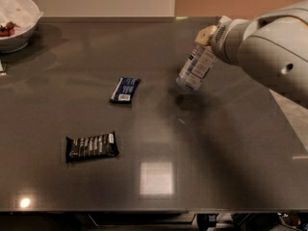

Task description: Place blue plastic bottle upright

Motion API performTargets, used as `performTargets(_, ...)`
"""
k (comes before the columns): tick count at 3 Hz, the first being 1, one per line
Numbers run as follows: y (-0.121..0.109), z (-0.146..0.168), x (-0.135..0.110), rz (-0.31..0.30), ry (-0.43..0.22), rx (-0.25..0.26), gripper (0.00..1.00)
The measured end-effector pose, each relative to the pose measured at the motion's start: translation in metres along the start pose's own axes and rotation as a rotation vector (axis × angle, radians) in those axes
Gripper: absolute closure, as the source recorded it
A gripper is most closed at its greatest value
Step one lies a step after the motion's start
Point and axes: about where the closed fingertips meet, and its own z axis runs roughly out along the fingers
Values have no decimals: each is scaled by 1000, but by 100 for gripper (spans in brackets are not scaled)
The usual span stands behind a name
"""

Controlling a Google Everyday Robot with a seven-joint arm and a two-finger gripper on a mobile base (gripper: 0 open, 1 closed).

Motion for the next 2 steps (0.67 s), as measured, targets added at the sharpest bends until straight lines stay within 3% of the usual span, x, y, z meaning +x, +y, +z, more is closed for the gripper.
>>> performTargets(1, -15, 5, -6, -81, 19, 106, 100)
performTargets(2, -29, 7, -15, -231, 72, 195, 100)
